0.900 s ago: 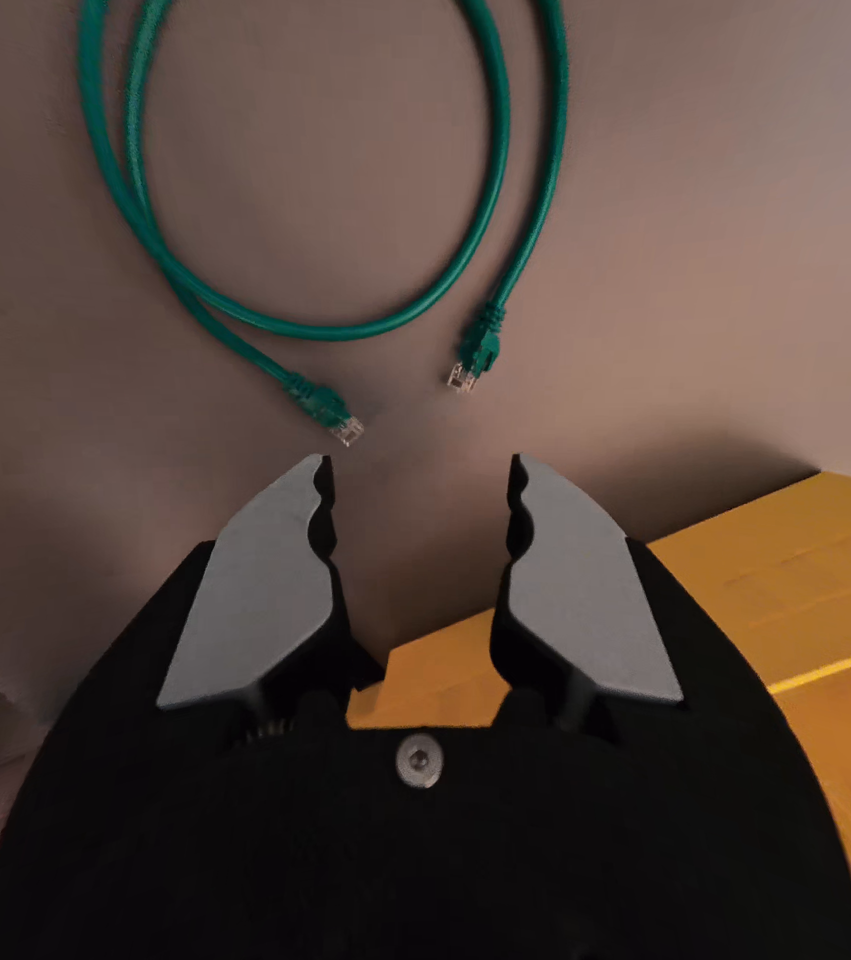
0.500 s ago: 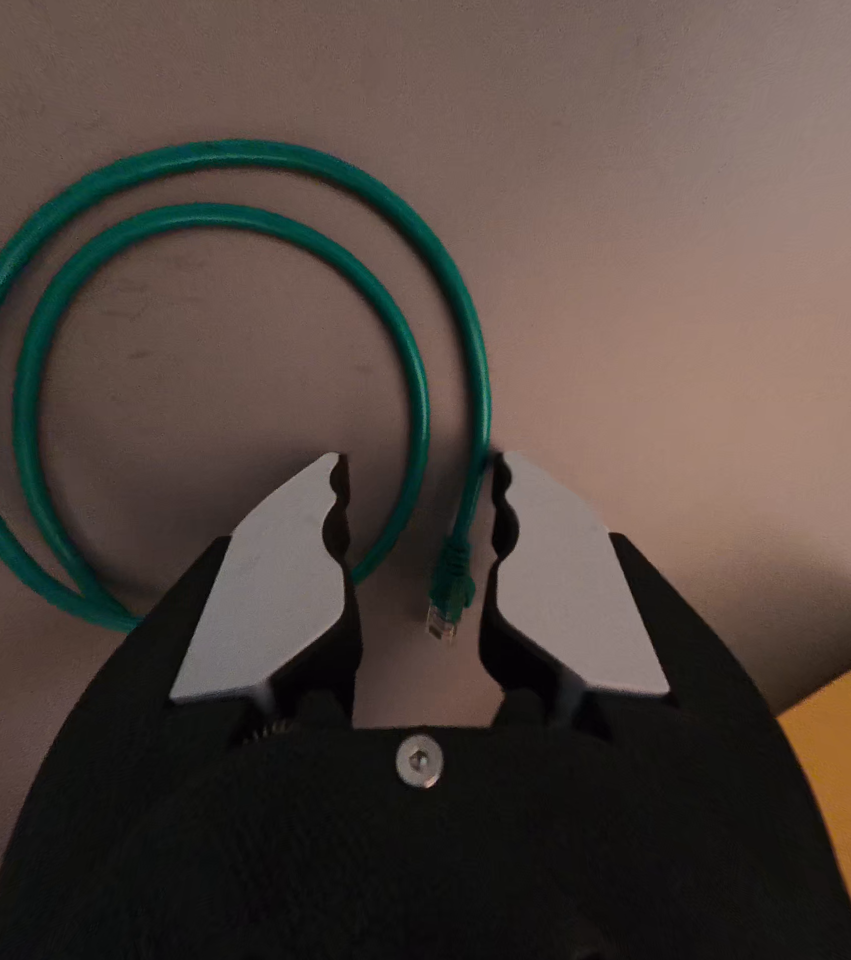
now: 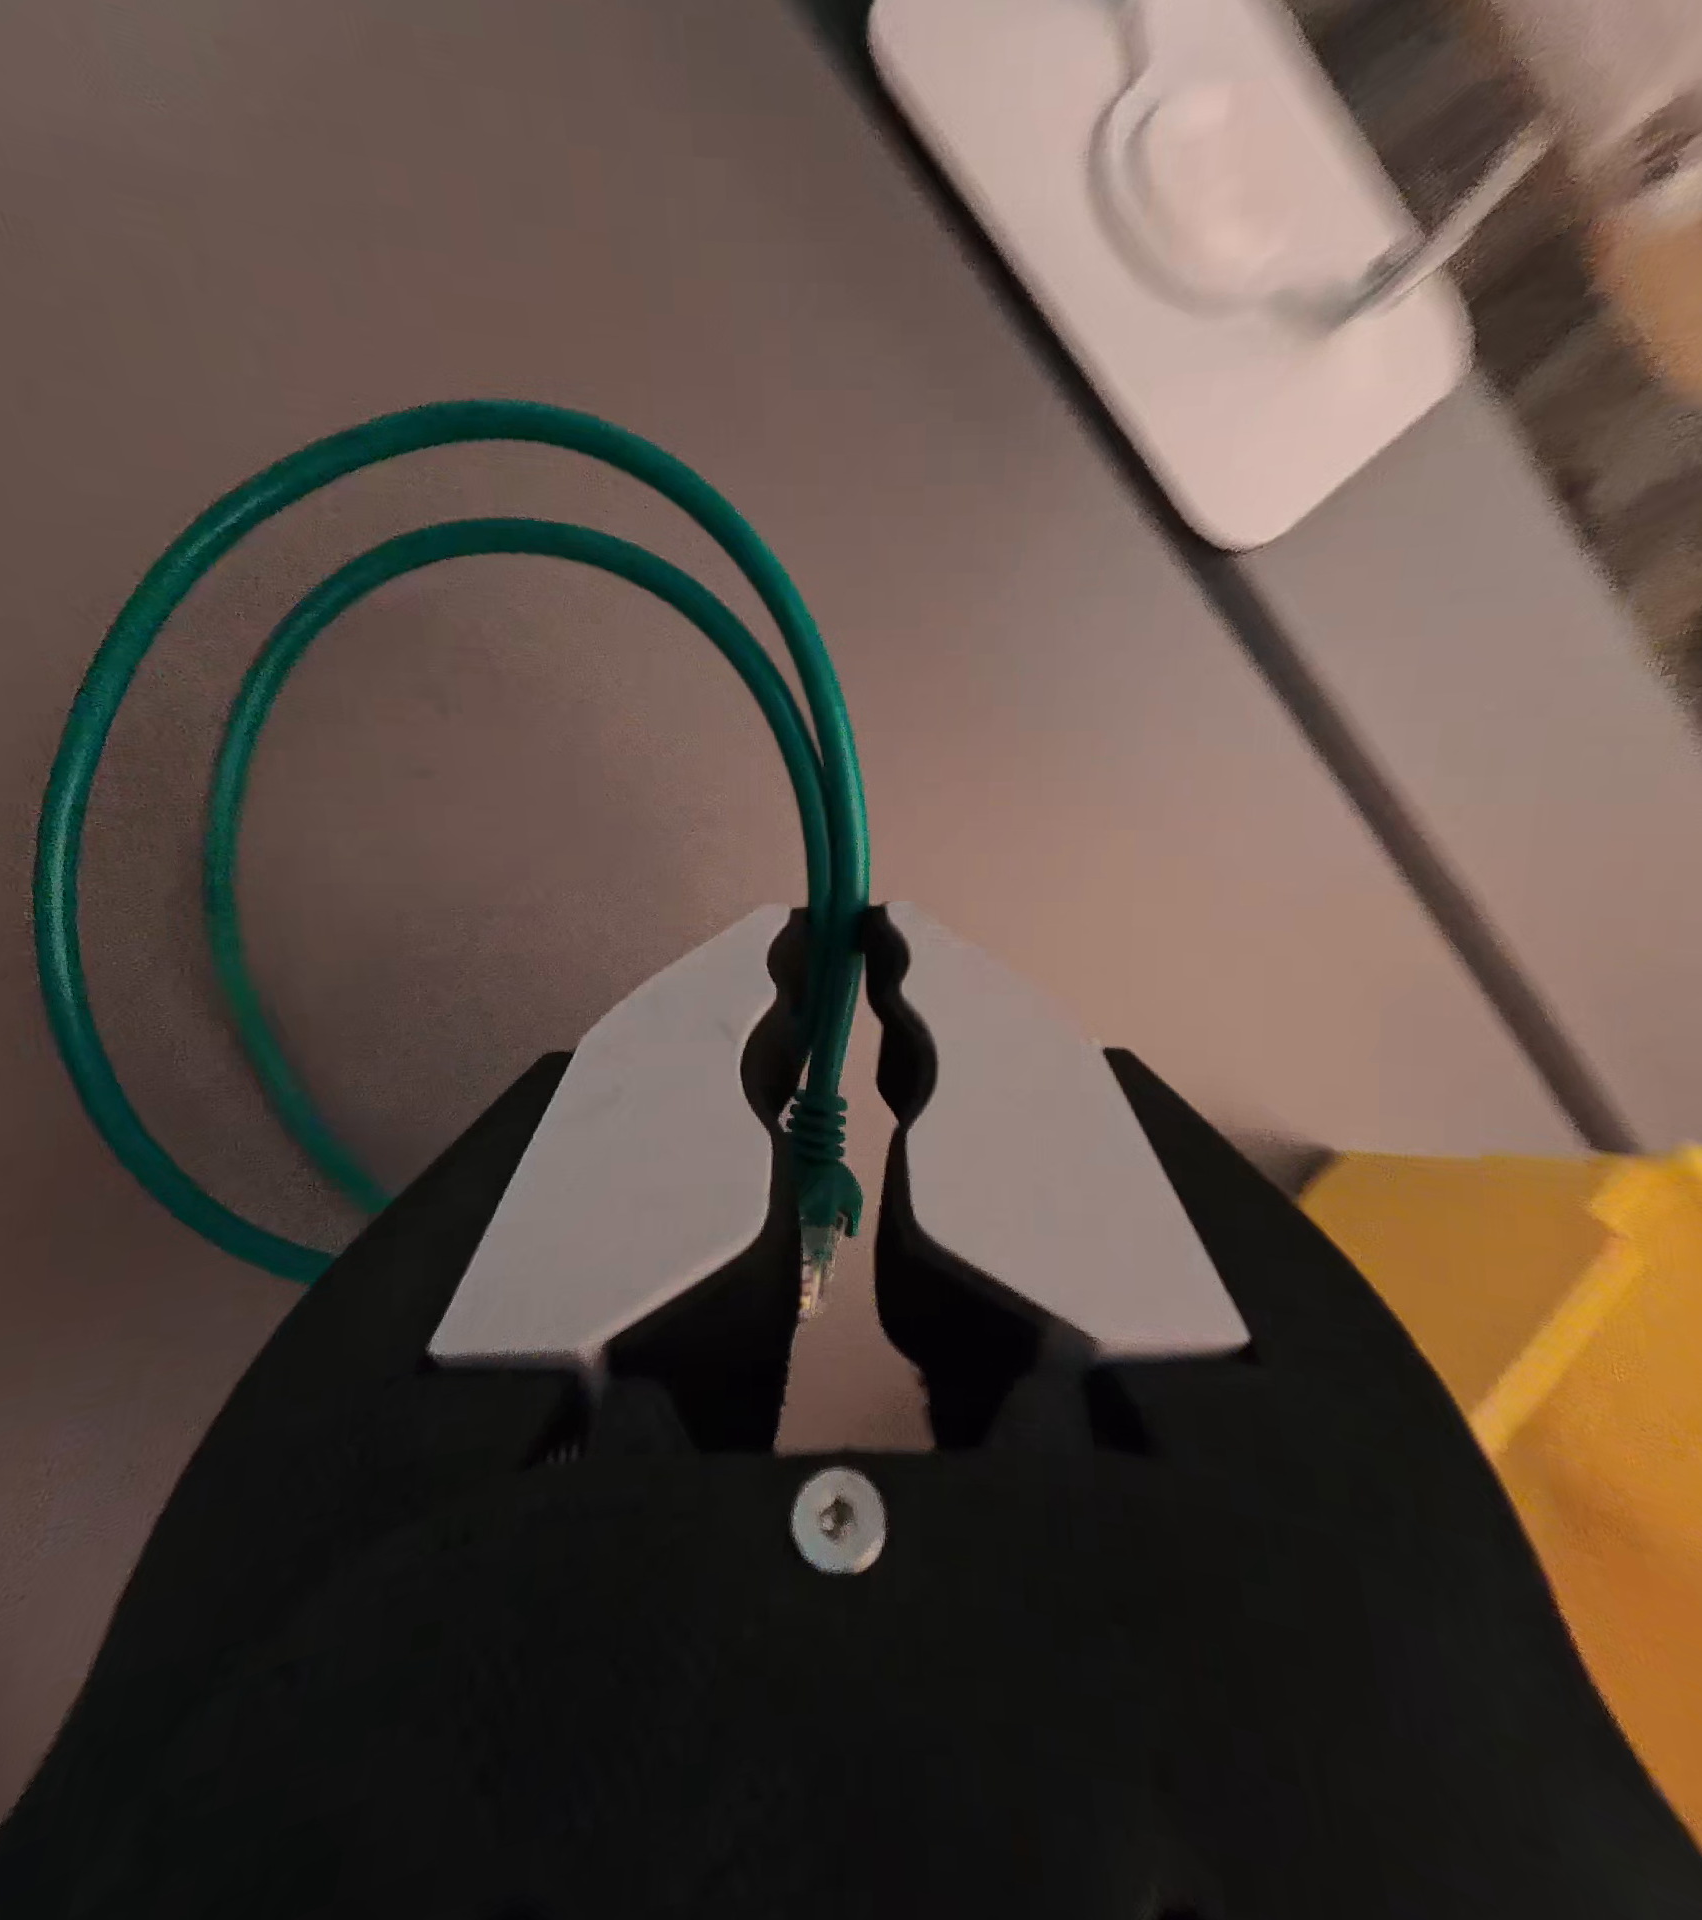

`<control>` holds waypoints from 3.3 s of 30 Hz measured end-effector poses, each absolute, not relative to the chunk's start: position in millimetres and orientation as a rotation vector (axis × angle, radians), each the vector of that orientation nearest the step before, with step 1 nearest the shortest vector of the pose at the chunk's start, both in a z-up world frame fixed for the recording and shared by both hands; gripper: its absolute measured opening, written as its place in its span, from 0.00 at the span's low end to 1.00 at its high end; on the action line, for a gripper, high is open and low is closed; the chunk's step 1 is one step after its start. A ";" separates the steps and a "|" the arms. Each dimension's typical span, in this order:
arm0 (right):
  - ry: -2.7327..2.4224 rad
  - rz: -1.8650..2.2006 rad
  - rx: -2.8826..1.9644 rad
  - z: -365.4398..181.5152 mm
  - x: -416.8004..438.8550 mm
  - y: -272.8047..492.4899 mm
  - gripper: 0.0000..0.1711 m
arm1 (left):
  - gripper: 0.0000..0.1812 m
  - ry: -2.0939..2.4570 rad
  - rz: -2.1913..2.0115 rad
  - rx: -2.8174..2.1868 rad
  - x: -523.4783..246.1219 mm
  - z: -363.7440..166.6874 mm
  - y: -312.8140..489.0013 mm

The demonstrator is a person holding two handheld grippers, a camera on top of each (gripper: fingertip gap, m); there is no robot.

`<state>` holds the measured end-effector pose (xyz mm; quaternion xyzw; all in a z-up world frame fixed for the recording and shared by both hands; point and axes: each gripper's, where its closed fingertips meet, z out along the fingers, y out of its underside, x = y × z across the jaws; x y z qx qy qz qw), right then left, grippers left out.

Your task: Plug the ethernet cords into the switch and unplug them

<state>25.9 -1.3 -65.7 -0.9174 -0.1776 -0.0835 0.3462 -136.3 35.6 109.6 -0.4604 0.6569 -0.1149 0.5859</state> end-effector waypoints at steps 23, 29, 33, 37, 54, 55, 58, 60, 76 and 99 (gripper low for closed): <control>0.171 -0.502 -2.443 -34.4 252.5 -207.0 0.06 | 0.21 1.571 -0.326 -0.986 -127.0 116.4 4.2; 0.180 -0.577 -2.556 -98.3 253.7 -213.2 0.11 | 0.21 1.595 -0.313 -0.999 -120.8 109.5 4.9; 0.206 -0.677 -2.490 -91.8 251.0 -216.5 0.20 | 0.21 1.608 -0.304 -1.007 -115.5 105.0 3.8; 0.228 -0.763 -2.268 -64.0 241.1 -216.4 0.20 | 0.21 1.607 -0.337 -0.999 -107.8 105.5 -3.7; 0.230 -0.867 -1.725 -26.3 232.2 -242.4 0.00 | 0.21 1.571 -0.507 -1.027 -68.1 100.3 -34.2; 0.272 -0.892 -1.662 -13.4 238.8 -258.9 0.00 | 0.21 1.564 -0.509 -1.031 -67.8 100.4 -33.3; 0.540 -0.934 -1.516 9.0 288.9 -337.2 0.00 | 0.20 1.550 -0.537 -1.049 -67.3 101.3 -30.1; 0.816 -0.935 -1.544 -13.2 349.2 -399.6 0.00 | 0.20 1.548 -0.554 -1.060 -66.9 100.9 -26.5; 1.263 -0.855 -1.719 -80.6 410.1 -482.3 0.01 | 0.20 1.561 -0.523 -1.119 -59.8 86.6 -9.9; -0.955 0.367 -1.565 87.2 -67.8 -84.2 0.26 | 0.21 1.901 -0.886 -0.947 -61.7 61.2 -74.3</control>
